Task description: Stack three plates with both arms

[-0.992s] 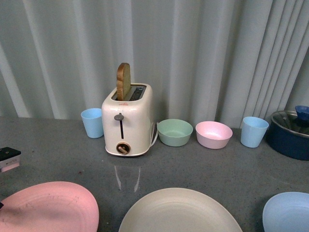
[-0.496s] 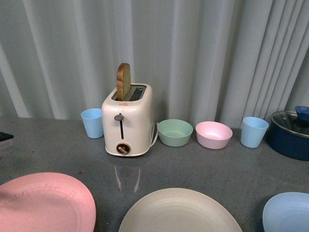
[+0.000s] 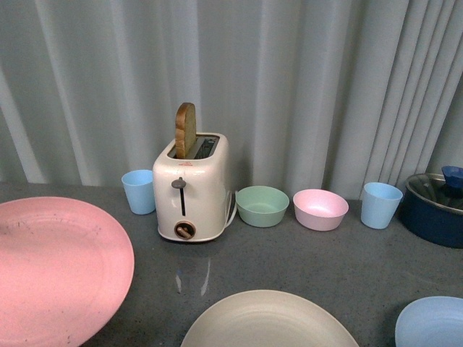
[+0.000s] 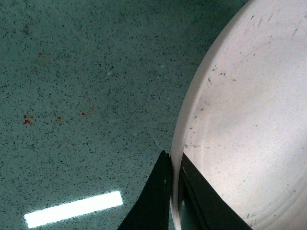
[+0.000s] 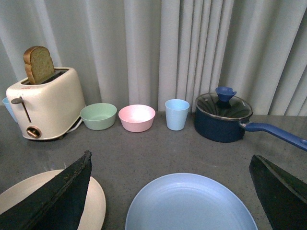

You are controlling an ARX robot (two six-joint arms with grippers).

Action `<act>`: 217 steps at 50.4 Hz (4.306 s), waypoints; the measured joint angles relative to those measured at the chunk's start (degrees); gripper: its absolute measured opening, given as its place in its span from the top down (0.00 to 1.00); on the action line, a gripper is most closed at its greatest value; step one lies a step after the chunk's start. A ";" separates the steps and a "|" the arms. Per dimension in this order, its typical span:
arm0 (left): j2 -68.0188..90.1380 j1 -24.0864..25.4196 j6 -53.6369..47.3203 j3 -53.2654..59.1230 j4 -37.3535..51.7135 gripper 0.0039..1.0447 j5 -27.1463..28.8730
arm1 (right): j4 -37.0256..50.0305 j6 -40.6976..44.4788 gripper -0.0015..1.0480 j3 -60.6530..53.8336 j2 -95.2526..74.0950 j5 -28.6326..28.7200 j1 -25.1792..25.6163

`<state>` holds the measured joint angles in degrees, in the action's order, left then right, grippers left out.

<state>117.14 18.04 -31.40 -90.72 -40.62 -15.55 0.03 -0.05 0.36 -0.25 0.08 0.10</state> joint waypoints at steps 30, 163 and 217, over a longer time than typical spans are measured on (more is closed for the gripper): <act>-4.81 -16.55 7.08 10.43 2.40 0.97 -4.61 | 0.00 0.00 0.07 0.00 0.00 0.00 0.02; -2.99 -32.24 21.77 10.08 18.71 0.05 -0.83 | 0.00 0.00 0.07 0.00 0.00 0.00 0.02; -73.75 -23.80 30.99 77.77 70.69 0.97 20.87 | 0.00 0.00 0.07 0.00 0.00 -0.04 0.00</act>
<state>43.40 -5.76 -0.40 -12.95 30.06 5.32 0.03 -0.05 0.36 -0.25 0.03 0.10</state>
